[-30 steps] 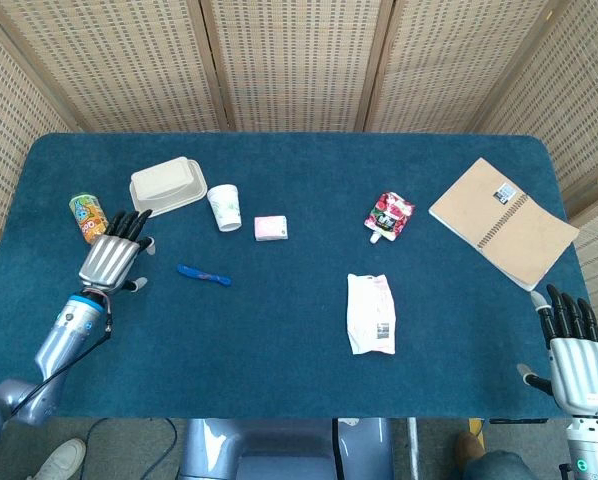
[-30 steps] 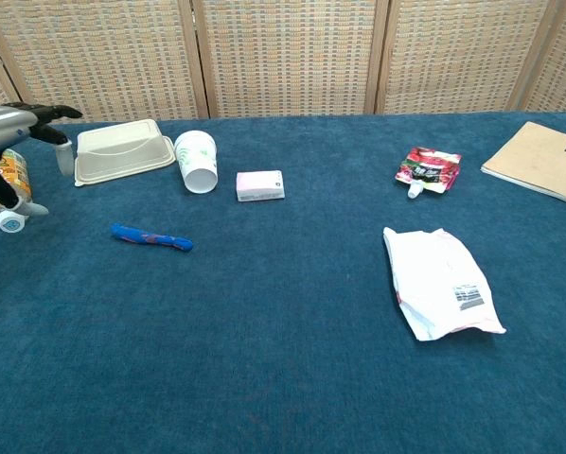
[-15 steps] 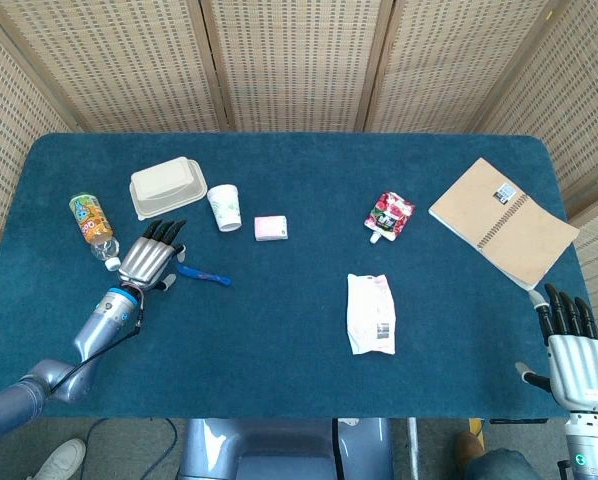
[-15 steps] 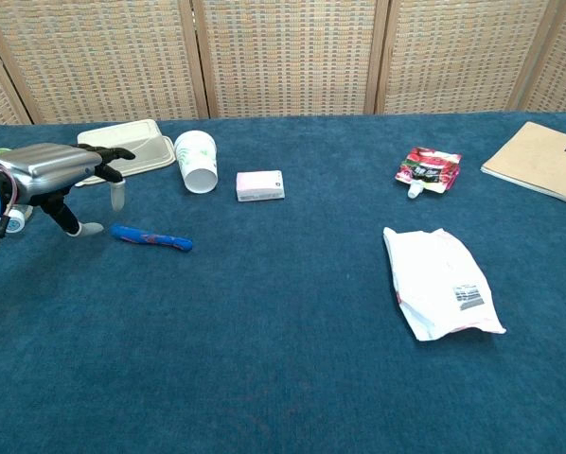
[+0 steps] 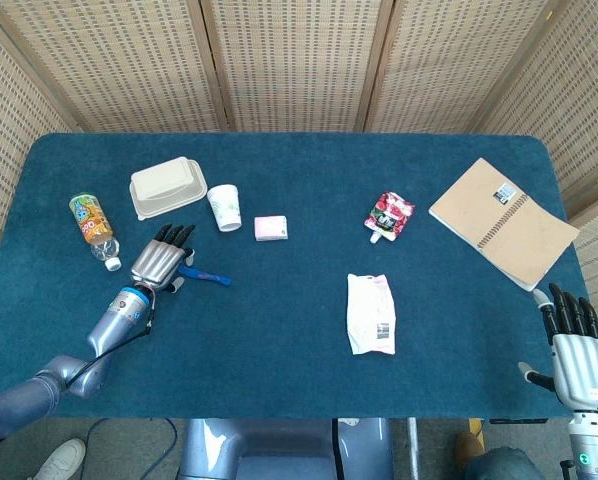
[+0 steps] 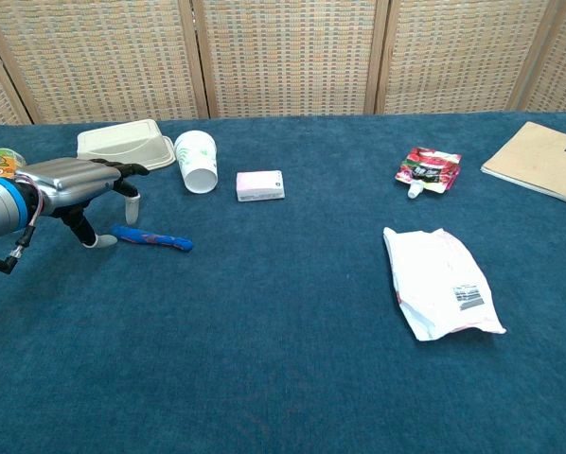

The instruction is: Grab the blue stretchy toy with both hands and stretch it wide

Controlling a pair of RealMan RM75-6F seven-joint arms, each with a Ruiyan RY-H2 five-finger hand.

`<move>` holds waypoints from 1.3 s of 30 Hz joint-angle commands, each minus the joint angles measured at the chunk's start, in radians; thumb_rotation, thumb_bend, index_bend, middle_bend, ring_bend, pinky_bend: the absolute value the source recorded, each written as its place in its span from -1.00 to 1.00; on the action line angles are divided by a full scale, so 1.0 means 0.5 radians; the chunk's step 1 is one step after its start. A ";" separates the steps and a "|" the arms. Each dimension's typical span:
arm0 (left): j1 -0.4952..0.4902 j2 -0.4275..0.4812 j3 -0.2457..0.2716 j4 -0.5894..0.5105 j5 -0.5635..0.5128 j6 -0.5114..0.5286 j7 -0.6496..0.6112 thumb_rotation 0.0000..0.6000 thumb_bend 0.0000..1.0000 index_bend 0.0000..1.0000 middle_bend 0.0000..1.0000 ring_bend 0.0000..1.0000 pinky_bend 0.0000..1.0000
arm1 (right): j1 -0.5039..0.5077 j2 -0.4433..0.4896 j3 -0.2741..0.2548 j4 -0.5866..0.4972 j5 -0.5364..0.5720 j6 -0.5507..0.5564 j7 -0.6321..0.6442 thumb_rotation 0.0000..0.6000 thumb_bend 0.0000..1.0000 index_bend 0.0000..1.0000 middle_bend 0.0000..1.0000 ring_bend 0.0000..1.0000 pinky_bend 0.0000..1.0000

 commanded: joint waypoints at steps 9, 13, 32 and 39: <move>-0.051 -0.051 0.010 0.027 -0.047 -0.022 0.072 1.00 -0.29 -0.08 -1.00 -1.00 -1.00 | 0.009 0.004 0.005 0.005 0.022 -0.015 0.004 1.00 -1.00 -1.00 -1.00 -1.00 -1.00; -0.058 -0.060 0.014 0.032 -0.060 -0.012 0.096 1.00 -0.28 -0.03 -1.00 -1.00 -1.00 | 0.009 0.006 0.006 0.006 0.029 -0.015 0.007 1.00 -1.00 -1.00 -1.00 -1.00 -1.00; -0.068 -0.079 0.036 0.050 -0.121 -0.009 0.132 1.00 -0.23 0.05 -1.00 -1.00 -1.00 | 0.010 0.017 -0.004 -0.005 0.022 -0.015 0.022 1.00 -1.00 -1.00 -1.00 -1.00 -1.00; -0.074 -0.090 0.041 0.057 -0.138 -0.012 0.150 1.00 -0.22 0.11 -1.00 -1.00 -1.00 | 0.009 0.023 -0.007 -0.011 0.014 -0.010 0.027 1.00 -1.00 -1.00 -1.00 -1.00 -1.00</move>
